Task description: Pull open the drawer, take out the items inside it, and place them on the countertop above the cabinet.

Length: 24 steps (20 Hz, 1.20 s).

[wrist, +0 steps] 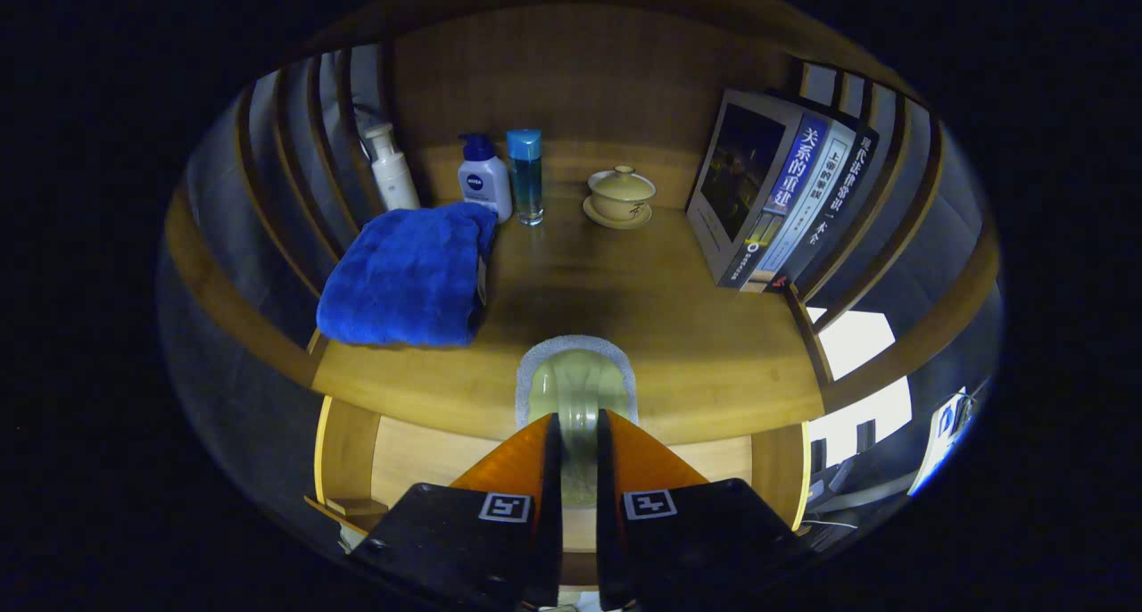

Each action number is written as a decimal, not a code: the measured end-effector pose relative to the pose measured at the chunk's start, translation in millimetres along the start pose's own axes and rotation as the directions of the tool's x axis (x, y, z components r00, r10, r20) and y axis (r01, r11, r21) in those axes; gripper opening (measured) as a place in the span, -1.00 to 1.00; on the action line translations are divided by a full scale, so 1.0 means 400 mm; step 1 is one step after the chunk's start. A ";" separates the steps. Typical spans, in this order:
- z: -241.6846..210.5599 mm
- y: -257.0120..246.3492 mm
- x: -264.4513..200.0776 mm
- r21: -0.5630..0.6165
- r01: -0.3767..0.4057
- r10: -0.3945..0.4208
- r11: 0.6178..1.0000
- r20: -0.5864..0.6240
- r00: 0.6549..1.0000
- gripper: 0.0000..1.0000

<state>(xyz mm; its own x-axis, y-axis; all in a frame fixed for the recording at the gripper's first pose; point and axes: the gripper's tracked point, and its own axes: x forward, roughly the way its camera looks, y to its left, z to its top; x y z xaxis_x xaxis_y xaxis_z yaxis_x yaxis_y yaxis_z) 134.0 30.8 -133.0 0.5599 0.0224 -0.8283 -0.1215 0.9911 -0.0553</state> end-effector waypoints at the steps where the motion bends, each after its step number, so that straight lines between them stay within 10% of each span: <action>1: 0.020 -0.006 0.011 0.004 0.007 -0.007 1.000 0.001 1.000 -0.51; 14: 0.157 -0.040 0.177 0.057 0.024 -0.027 0.998 0.041 0.999 -0.47; 24: 0.176 -0.043 0.143 0.111 -0.001 -0.024 0.994 0.221 0.975 0.65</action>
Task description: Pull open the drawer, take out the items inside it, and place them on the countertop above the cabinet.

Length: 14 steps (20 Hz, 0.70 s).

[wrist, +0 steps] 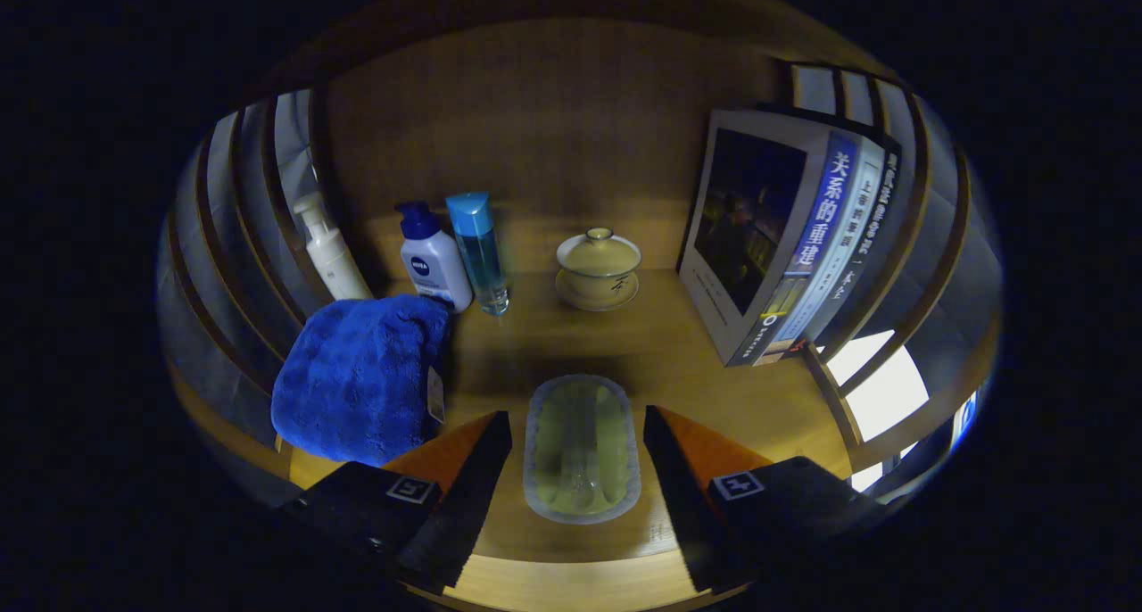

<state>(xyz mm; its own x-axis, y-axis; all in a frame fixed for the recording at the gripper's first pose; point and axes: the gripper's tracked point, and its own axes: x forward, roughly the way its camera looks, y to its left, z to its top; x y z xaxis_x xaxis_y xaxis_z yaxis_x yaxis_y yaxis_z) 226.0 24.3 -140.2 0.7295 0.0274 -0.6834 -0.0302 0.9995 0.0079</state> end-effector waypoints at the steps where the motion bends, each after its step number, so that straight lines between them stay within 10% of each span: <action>1: 0.001 -0.005 -0.005 0.011 0.003 -0.003 1.000 0.023 1.000 0.76; 14: -0.023 -0.002 -0.261 0.002 0.007 -0.007 1.000 0.324 0.946 0.99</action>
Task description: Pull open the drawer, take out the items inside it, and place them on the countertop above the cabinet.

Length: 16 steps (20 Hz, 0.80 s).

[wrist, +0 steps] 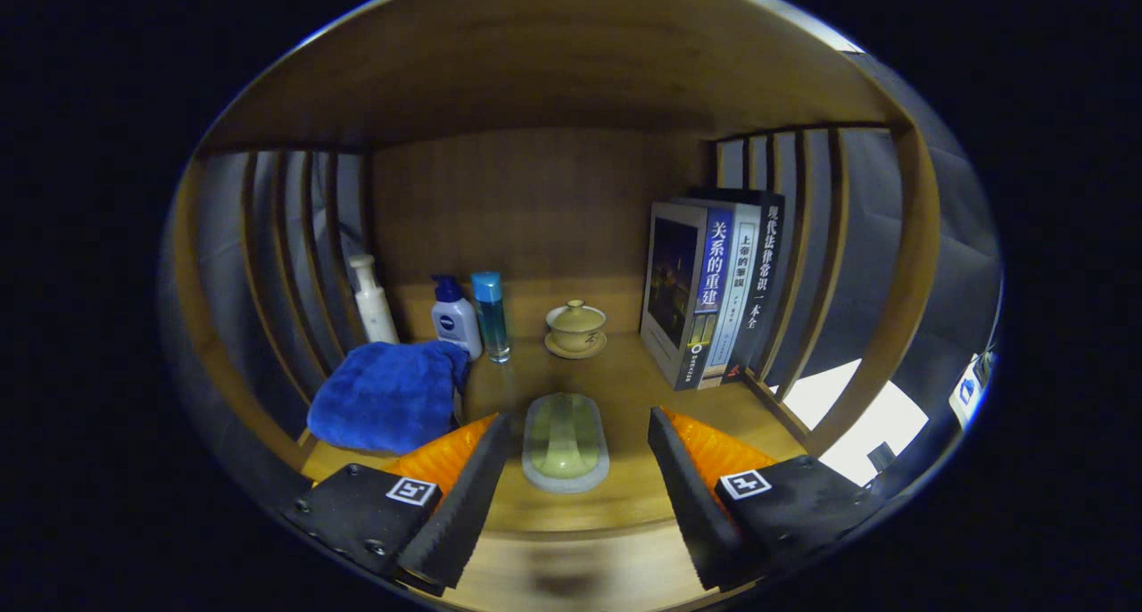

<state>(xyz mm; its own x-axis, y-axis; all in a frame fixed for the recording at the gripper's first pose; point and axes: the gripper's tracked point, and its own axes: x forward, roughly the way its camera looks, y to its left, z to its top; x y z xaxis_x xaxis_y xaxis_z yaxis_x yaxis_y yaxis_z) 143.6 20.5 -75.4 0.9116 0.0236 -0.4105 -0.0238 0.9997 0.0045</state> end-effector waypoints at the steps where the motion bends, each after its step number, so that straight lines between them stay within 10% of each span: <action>1: 0.002 0.004 -0.028 0.004 -0.005 0.005 1.000 0.024 1.000 0.99; 16: -0.190 -0.004 -0.345 -0.039 -0.011 0.017 0.999 0.148 0.989 0.97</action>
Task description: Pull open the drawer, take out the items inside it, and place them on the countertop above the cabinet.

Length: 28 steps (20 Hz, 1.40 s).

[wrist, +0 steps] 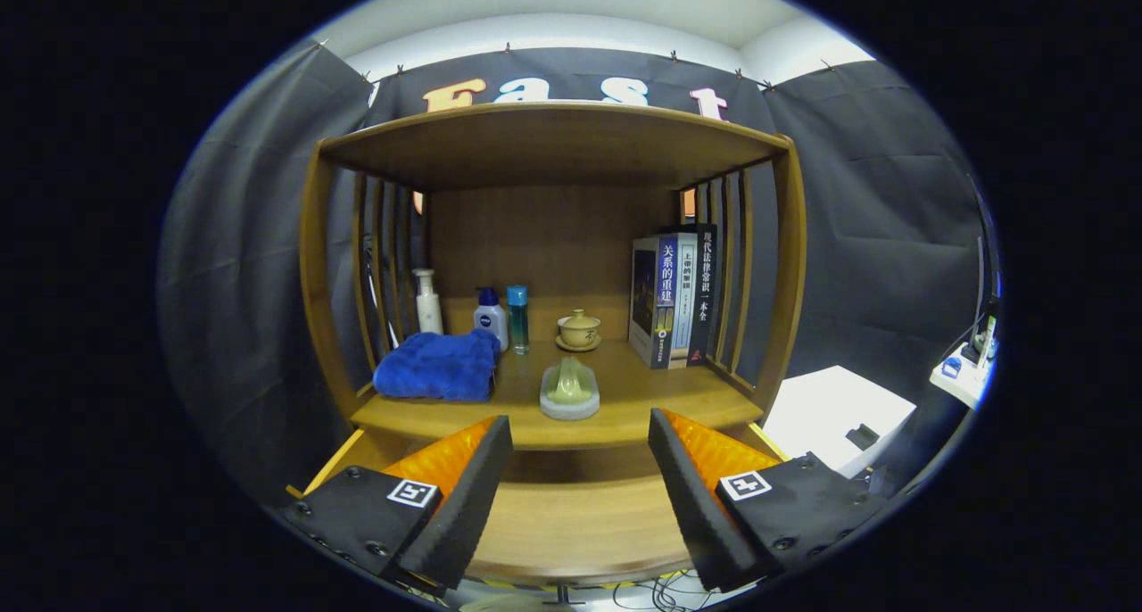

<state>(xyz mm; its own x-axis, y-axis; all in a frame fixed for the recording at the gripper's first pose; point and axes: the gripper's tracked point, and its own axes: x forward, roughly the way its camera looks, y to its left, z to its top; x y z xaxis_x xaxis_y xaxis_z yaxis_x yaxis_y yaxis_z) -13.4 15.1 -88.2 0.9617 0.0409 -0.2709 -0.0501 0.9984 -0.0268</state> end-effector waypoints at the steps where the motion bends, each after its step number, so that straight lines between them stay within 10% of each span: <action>1: -0.017 0.004 -0.016 -0.002 -0.005 0.005 1.000 -0.002 1.000 0.96; 28: -0.348 0.015 -0.108 0.030 -0.023 0.028 0.999 -0.146 0.989 0.95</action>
<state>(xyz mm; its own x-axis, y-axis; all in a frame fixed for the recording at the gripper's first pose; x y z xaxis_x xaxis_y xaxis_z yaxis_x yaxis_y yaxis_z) -92.8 13.9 -210.4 0.9103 0.0623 -0.4093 -0.0644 0.9979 0.0087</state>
